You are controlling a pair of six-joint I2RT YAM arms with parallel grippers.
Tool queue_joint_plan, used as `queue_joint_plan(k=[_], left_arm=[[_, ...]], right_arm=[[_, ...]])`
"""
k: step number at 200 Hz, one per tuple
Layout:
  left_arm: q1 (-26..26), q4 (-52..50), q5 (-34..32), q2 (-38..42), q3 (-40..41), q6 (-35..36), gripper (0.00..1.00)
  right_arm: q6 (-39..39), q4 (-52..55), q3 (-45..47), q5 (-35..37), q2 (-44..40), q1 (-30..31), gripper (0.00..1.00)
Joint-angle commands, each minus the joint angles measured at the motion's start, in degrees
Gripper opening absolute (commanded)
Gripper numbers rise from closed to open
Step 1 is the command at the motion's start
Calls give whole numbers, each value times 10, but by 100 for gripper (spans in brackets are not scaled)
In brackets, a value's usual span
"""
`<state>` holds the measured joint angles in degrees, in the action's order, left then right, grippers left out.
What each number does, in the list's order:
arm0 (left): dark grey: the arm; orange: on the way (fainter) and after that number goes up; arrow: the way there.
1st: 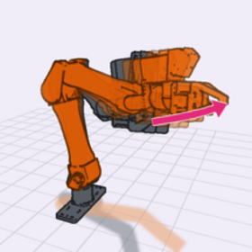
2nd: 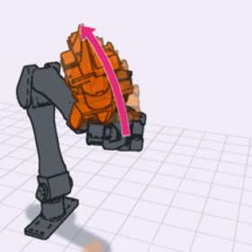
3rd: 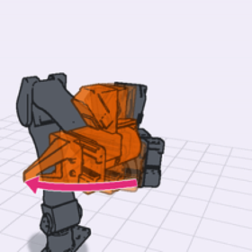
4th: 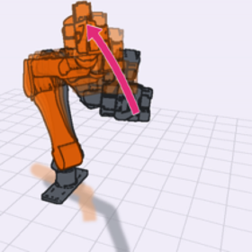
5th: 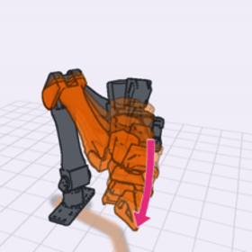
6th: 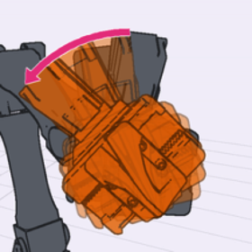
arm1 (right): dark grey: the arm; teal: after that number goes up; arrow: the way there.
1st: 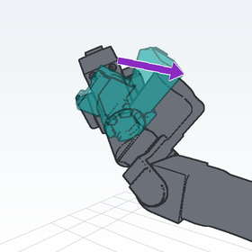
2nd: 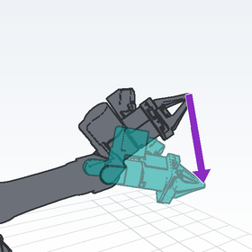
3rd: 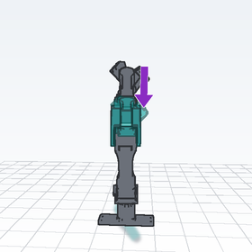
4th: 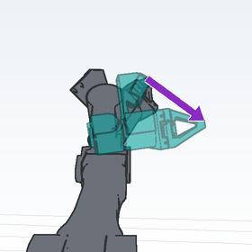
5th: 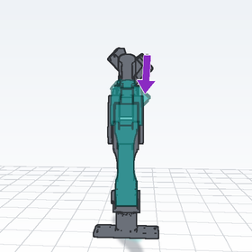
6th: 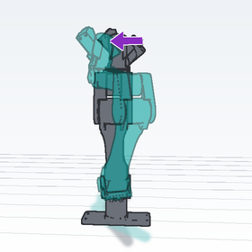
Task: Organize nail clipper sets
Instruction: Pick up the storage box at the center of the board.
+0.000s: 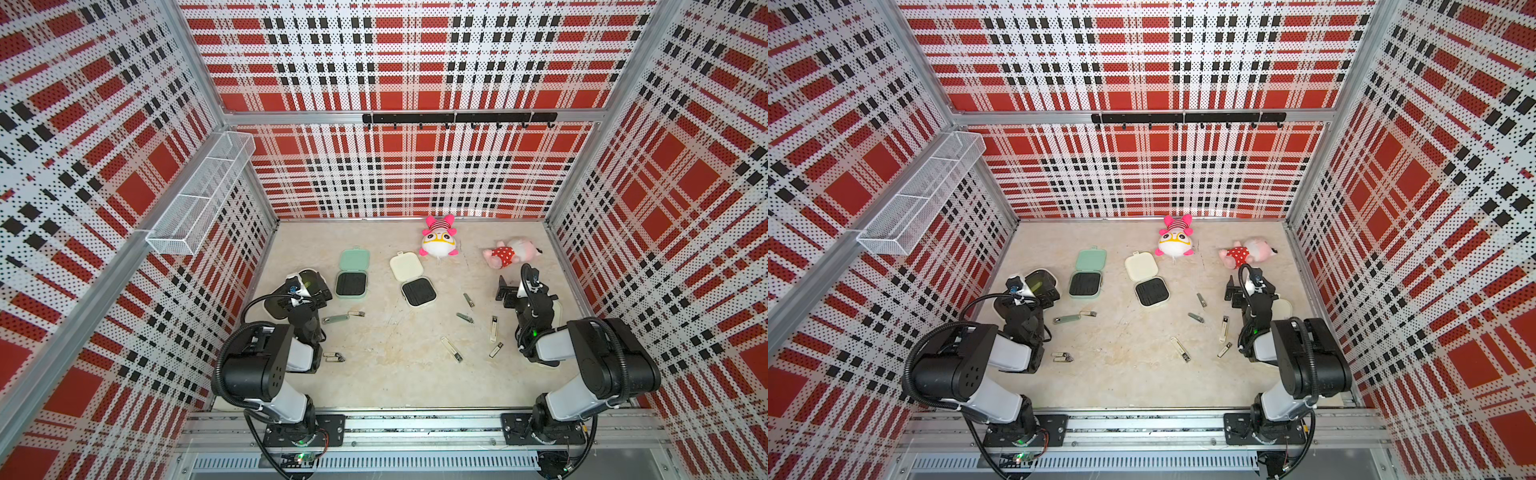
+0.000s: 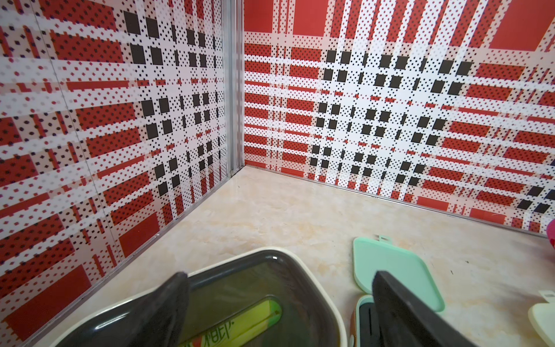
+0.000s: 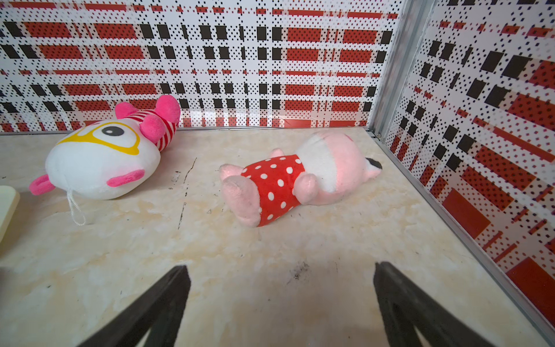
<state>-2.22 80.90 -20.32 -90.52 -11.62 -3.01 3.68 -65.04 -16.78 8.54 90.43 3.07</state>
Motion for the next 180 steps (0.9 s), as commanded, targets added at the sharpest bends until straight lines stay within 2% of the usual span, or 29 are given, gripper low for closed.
queue_joint_plan(k=[1, 142, 151, 180], left_arm=[[4, 6, 2, 3, 2, 1, 98], [-2, 5, -7, 3, 1, 3, 98], [-6, -2, -29, 16, -3, 3, 98], [-56, -119, -120, 99, -34, 36, 98]], right_arm=[[-9, -14, 2, -5, -5, -2, 100], [-4, -8, 1, -18, -6, -9, 100], [-1, -3, 0, -6, -12, -10, 100], [11, 88, -20, 29, -82, -9, 100]])
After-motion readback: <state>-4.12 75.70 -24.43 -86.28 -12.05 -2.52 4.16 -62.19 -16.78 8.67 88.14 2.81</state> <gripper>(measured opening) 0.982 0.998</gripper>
